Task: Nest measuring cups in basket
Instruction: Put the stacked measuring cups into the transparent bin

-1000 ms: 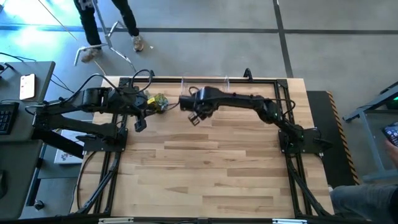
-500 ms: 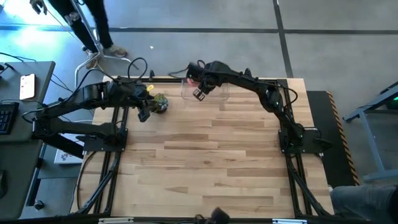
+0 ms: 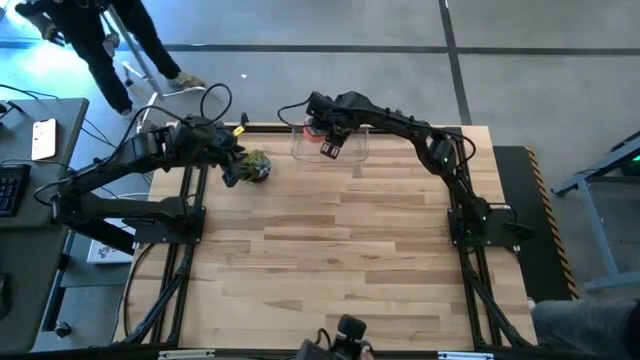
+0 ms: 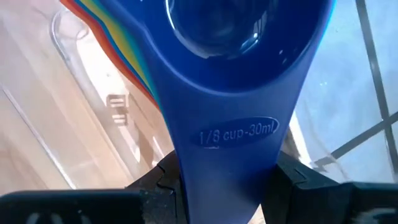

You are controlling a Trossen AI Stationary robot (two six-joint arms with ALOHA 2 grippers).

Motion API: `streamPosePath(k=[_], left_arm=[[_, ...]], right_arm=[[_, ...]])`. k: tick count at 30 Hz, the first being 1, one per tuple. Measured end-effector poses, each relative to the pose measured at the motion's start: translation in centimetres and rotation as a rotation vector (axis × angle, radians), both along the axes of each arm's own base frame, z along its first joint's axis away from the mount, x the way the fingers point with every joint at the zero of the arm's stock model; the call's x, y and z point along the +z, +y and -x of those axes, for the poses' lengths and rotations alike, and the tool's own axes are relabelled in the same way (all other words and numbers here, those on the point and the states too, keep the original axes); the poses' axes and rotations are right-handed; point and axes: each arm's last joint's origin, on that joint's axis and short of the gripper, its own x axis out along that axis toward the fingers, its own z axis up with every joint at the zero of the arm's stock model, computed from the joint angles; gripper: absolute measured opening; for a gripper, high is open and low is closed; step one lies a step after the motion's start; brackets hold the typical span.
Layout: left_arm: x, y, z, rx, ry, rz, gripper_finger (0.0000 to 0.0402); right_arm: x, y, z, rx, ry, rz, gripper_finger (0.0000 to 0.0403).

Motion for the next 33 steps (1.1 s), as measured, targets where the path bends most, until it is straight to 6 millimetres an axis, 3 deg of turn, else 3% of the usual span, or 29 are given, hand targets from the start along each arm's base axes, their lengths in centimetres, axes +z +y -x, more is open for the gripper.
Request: streamPosePath(k=[17, 26, 33], left_arm=[[0.0, 0.6, 0.3, 0.043, -0.001, 0.001, 0.0085], [0.0, 0.6, 0.3, 0.043, -0.001, 0.001, 0.0085], [0.0, 0.6, 0.3, 0.043, -0.001, 0.001, 0.0085]], right_arm=[[-6.0, 0.3, 0.7, 0.022, 0.135, -0.042, 0.0117], [-6.3, 0.1, 0.8, 0.015, 0.131, -0.042, 0.0117], [-6.3, 0.1, 0.8, 0.008, 0.144, -0.015, 0.0178]])
